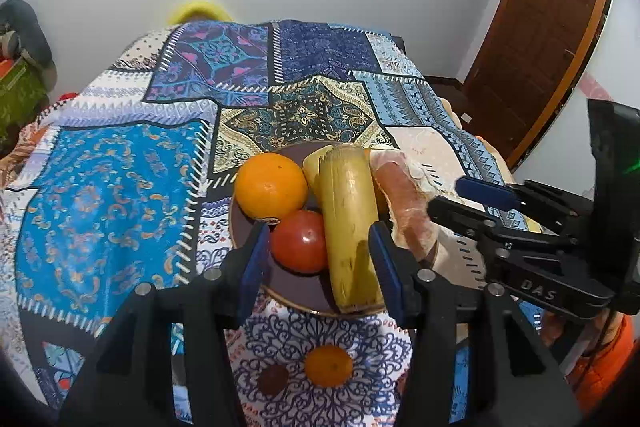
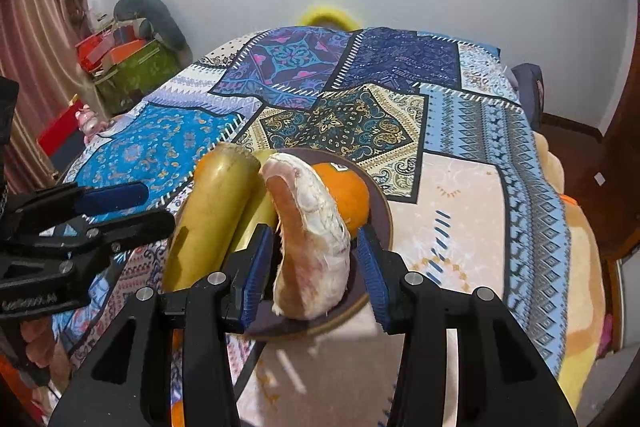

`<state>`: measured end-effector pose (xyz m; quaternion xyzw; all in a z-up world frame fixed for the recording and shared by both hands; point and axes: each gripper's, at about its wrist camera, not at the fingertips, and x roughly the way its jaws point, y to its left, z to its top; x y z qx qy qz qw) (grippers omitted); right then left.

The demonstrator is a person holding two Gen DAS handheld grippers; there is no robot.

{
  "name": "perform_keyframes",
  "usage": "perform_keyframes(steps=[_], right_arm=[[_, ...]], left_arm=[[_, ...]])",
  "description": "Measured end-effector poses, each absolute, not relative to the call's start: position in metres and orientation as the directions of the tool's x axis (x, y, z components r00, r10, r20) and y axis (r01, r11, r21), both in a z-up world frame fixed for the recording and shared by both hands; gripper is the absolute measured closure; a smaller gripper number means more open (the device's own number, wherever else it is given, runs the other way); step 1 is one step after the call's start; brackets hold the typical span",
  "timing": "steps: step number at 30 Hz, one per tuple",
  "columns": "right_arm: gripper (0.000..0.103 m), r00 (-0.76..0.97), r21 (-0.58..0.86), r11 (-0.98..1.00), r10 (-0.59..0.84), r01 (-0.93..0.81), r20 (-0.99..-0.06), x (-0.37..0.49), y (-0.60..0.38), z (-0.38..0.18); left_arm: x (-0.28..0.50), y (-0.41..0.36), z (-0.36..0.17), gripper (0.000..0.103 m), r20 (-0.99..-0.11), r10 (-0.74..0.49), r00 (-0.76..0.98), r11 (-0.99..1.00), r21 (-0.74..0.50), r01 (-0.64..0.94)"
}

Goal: Organize fruits
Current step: 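Lower the banana onto the plate with the left gripper while the right gripper places the grapefruit piece beside it, then move both grippers back to the loose mandarins on the quilt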

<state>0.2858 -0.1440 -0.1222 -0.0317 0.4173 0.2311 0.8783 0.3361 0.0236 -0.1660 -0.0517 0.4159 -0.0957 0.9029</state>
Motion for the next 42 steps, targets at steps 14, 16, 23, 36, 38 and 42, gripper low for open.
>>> perform_keyframes(steps=[14, 16, 23, 36, 38, 42], right_arm=[[0.054, 0.575, 0.140, 0.897, 0.382, -0.418, -0.723, 0.221, -0.150, -0.086], [0.049, 0.581, 0.135, 0.899, 0.378, -0.417, -0.721, 0.212, -0.150, -0.082], [0.036, 0.577, 0.119, 0.899, 0.366, -0.421, -0.730, 0.188, -0.146, -0.083], [0.036, 0.470, 0.171, 0.897, 0.367, -0.408, -0.803, 0.175, -0.127, -0.126], [0.036, 0.447, 0.169, 0.894, 0.362, -0.416, -0.818, 0.174, -0.122, -0.134], [0.043, 0.402, 0.182, 0.885, 0.368, -0.429, -0.838, 0.174, -0.116, -0.149]], left_arm=[[0.262, 0.035, -0.143, 0.052, -0.737, -0.161, 0.656, 0.987, -0.114, 0.113], [0.252, 0.039, -0.142, 0.051, -0.742, -0.151, 0.653, 0.988, -0.109, 0.106], [0.226, 0.051, -0.147, 0.042, -0.757, -0.124, 0.642, 0.992, -0.103, 0.070], [0.209, 0.054, -0.183, 0.041, -0.812, -0.147, 0.565, 0.989, -0.119, 0.085], [0.209, 0.055, -0.188, 0.041, -0.817, -0.147, 0.557, 0.989, -0.118, 0.088], [0.210, 0.057, -0.197, 0.041, -0.825, -0.159, 0.542, 0.987, -0.130, 0.091]])
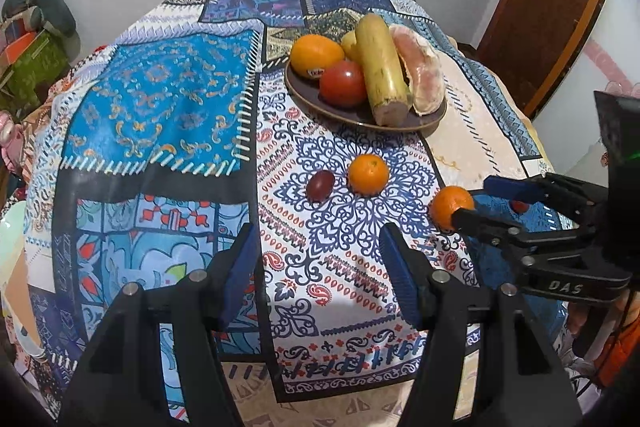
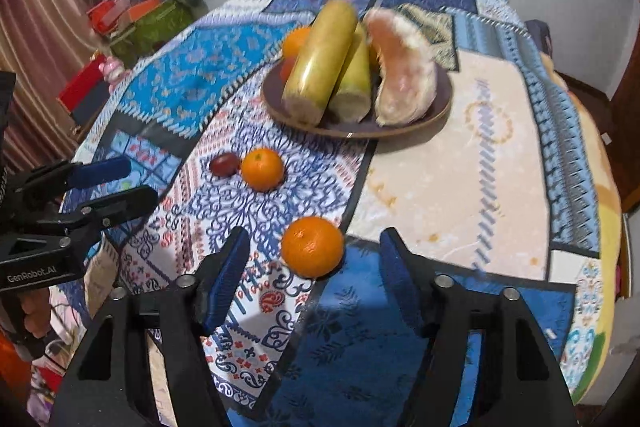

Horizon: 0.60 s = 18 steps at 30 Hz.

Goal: Organize fruits
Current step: 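Move both grippers back to the loose mandarins on the quilt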

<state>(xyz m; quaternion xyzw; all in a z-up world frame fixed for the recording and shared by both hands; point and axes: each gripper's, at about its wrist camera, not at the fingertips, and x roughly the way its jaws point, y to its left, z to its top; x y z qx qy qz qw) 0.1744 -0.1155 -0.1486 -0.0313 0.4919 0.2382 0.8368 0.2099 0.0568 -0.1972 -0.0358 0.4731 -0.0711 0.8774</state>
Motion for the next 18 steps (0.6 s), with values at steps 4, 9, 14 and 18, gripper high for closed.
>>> perform_keyframes(steps=[4, 9, 14, 18], right_arm=[[0.057, 0.370, 0.188, 0.881, 0.364, -0.434, -0.855, 0.176, -0.111, -0.161], [0.068, 0.362, 0.191, 0.879, 0.366, -0.437, -0.857, 0.178, -0.111, -0.166], [0.068, 0.407, 0.192, 0.880, 0.382, -0.434, -0.830, 0.178, -0.122, -0.150], [0.068, 0.434, 0.200, 0.883, 0.392, -0.424, -0.811, 0.183, -0.132, -0.139]], left_arm=[[0.213, 0.054, -0.204, 0.041, -0.832, -0.168, 0.529, 0.986, -0.134, 0.102], [0.219, 0.048, -0.207, 0.041, -0.832, -0.179, 0.525, 0.984, -0.137, 0.118], [0.231, 0.034, -0.207, 0.044, -0.820, -0.211, 0.532, 0.977, -0.154, 0.148], [0.247, 0.021, -0.215, 0.058, -0.827, -0.232, 0.513, 0.971, -0.167, 0.171]])
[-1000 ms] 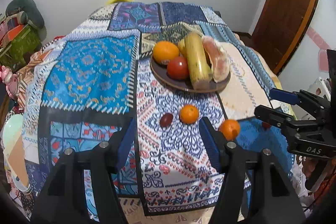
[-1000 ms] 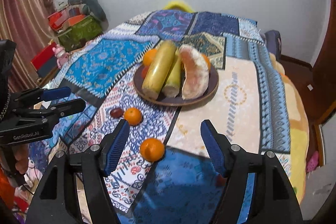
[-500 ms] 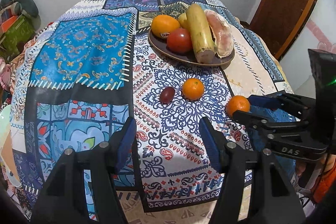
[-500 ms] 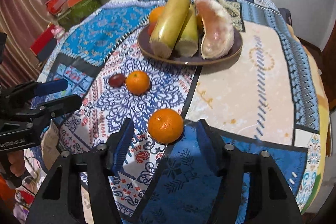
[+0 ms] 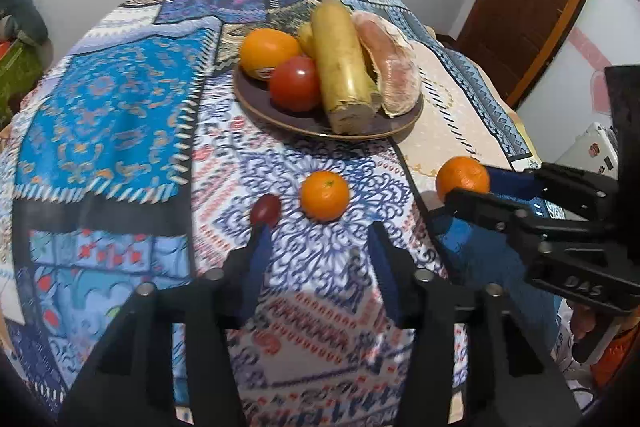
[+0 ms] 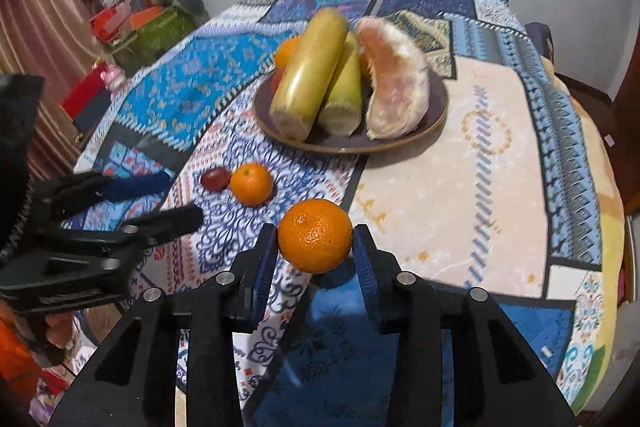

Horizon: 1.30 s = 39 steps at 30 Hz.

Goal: Organize fruits
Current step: 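Move both grippers back to the loose mandarins on the quilt, then carry a mandarin to the plate with the left gripper while the right gripper carries another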

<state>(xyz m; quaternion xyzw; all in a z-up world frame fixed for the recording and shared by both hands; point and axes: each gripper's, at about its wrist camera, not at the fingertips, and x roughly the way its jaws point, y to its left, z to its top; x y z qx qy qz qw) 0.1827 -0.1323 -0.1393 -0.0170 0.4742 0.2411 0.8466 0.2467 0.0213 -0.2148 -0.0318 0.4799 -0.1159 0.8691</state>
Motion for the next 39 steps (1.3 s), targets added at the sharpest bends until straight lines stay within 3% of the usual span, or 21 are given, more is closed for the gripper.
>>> perform_keyframes(steps=[3, 10, 12, 39], right_arm=[[0.068, 0.444, 0.211, 0.886, 0.398, -0.413, -0.803, 0.188, -0.141, -0.136], [0.068, 0.451, 0.236, 0.883, 0.418, -0.406, -0.789, 0.197, -0.150, -0.135], [0.068, 0.454, 0.238, 0.884, 0.419, -0.403, -0.787, 0.200, -0.152, -0.135], [0.068, 0.510, 0.180, 0.889, 0.396, -0.421, -0.763, 0.245, -0.128, -0.139]], left_arm=[[0.259, 0.012, -0.222, 0.063, -0.835, -0.237, 0.497, 0.969, -0.162, 0.189], [0.277, 0.004, -0.232, 0.064, -0.841, -0.198, 0.504, 0.976, -0.123, 0.178], [0.279, 0.007, -0.232, 0.071, -0.834, -0.210, 0.510, 0.974, -0.136, 0.180], [0.320, 0.043, -0.204, 0.071, -0.769, -0.233, 0.596, 0.972, -0.207, 0.113]])
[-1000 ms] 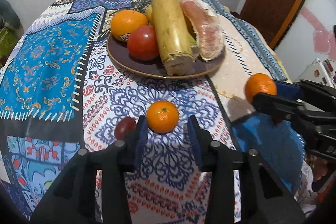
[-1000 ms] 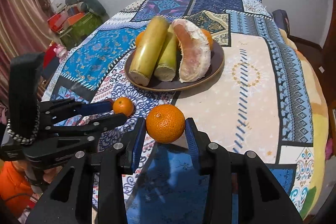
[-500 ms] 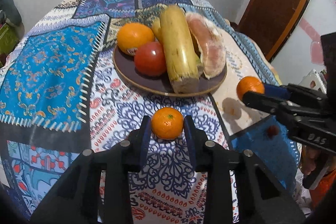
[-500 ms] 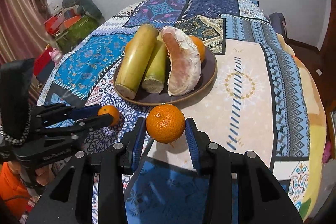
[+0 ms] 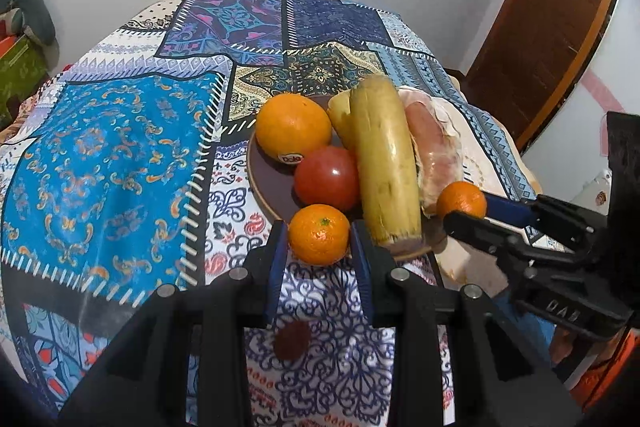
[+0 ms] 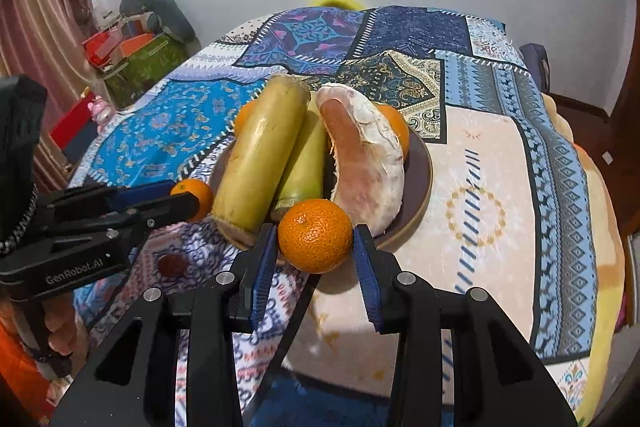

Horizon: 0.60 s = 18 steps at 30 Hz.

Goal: Organize fruits
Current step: 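Carry a mandarin to the plate with the left gripper while the right gripper carries another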

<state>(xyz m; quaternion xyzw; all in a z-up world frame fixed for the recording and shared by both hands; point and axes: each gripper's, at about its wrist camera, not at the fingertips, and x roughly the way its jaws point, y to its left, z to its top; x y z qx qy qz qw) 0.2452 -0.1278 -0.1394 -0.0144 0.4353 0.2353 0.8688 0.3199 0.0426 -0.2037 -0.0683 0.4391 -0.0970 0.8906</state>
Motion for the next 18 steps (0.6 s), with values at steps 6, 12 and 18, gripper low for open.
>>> perform_keyframes(steps=[6, 12, 18], right_arm=[[0.068, 0.491, 0.183, 0.887, 0.395, -0.425, -0.776, 0.252, -0.128, -0.151], [0.067, 0.485, 0.193, 0.883, 0.405, -0.428, -0.775, 0.254, -0.129, -0.153], [0.066, 0.463, 0.198, 0.881, 0.404, -0.430, -0.789, 0.255, -0.129, -0.152]], left_arm=[[0.330, 0.040, -0.209, 0.071, -0.767, -0.229, 0.599, 0.973, -0.195, 0.122], [0.334, 0.040, -0.212, 0.071, -0.769, -0.238, 0.593, 0.971, -0.209, 0.119], [0.331, 0.040, -0.210, 0.068, -0.779, -0.225, 0.585, 0.974, -0.201, 0.108]])
